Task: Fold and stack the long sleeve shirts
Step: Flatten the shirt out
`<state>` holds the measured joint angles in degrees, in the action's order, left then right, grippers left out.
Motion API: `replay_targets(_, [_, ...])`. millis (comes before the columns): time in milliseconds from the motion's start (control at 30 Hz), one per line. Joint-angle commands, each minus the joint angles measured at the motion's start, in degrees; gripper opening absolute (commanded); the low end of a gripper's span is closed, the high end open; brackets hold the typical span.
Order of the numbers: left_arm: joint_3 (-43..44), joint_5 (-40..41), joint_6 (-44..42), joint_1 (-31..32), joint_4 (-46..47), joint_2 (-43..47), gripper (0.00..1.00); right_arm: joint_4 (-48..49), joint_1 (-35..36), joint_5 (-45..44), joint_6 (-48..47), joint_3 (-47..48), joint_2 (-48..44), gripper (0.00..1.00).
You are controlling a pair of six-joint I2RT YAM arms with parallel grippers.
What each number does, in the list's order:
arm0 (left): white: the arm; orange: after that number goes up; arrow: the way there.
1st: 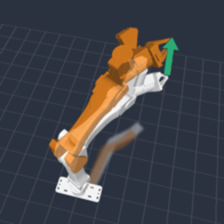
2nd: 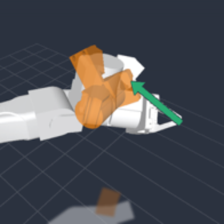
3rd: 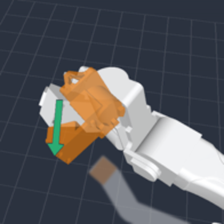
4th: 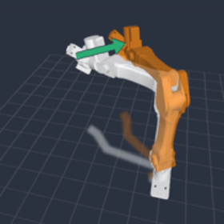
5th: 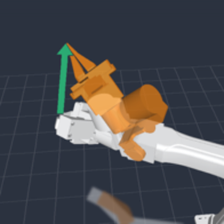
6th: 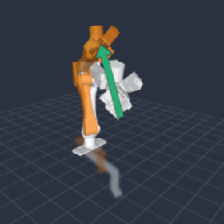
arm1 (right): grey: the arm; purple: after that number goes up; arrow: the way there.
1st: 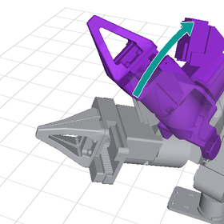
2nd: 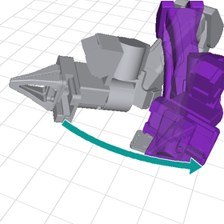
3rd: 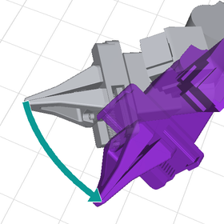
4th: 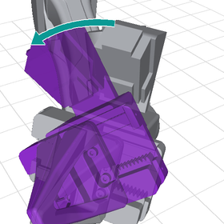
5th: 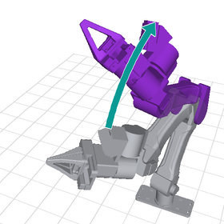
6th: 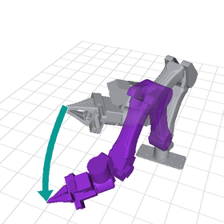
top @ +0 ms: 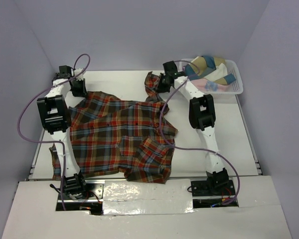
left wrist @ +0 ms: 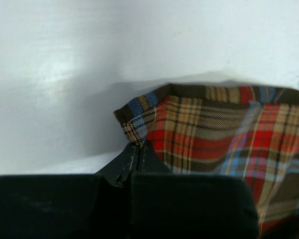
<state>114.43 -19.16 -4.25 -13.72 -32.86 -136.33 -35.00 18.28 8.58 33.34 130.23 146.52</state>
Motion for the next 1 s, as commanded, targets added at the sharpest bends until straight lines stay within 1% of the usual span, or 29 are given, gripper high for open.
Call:
replay_targets(0, [-3.94,-4.66,0.74,-2.71,6.83,10.34,0.0,10.55,-2.55,-2.77,-2.93,-0.07,-12.29,0.0])
replay_targets(33, [-5.0,-4.66,0.39,-3.24,8.41,12.21,0.0,11.88,-3.07,-4.78,-4.24,-1.63,-16.66,0.0])
replay_targets(67, [-6.4,-4.49,-0.14,-4.03,10.52,14.06,0.0,13.54,-3.25,-5.58,-4.95,-2.87,-19.05,0.0])
replay_targets(100, [-6.76,-4.31,-0.67,-4.3,10.97,17.04,0.0,16.6,-3.17,-6.37,-5.56,-5.67,-21.25,0.0])
replay_targets(133, [-7.11,-3.96,-1.98,-4.39,11.24,18.2,0.0,17.85,-3.25,-8.03,-6.35,-7.17,-25.71,0.0])
replay_targets(200, [-7.91,-3.87,-2.95,-4.74,11.15,21.36,0.0,20.4,-3.25,-8.75,-8.29,-10.94,-29.52,0.0])
replay_targets(233, [-8.43,-3.78,-3.3,-5.0,11.24,22.24,0.0,20.85,-3.25,-10.15,-8.82,-12.18,-32.84,0.0])
replay_targets(367, [-11.24,-2.82,-3.92,-5.27,11.85,26.72,0.0,24.36,-3.08,-12.53,-11.54,-20.61,-40.16,0.0])
replay_targets(500, [-12.3,-1.85,-3.92,-5.36,12.3,28.49,0.0,26.3,-2.12,-15.43,-14.35,-26.25,-47.62,0.0])
replay_targets(600, [-12.22,-2.11,-3.49,-5.27,12.38,28.58,0.0,27.53,-0.18,-17.28,-18.64,-28.81,-50.53,0.0])
replay_targets(733, [-12.3,-2.02,-2.43,-5.09,12.47,28.05,0.0,28.24,1.58,-16.67,-21.74,-29.25,-50.63,0.0])
replay_targets(833, [-12.39,-1.15,-1.55,-4.92,12.56,27.52,0.0,28.06,1.49,-15.87,-21.22,-27.67,-49.4,0.0])
replay_targets(933, [-13.53,1.04,-1.64,-4.66,13.78,27.87,0.0,29.99,1.49,-14.56,-21.56,-24.86,-47.21,0.0])
replay_targets(967, [-13.79,1.84,-1.72,-4.65,14.66,27.7,0.0,29.39,1.49,-14.21,-21.65,-21.29,-45.9,0.0])
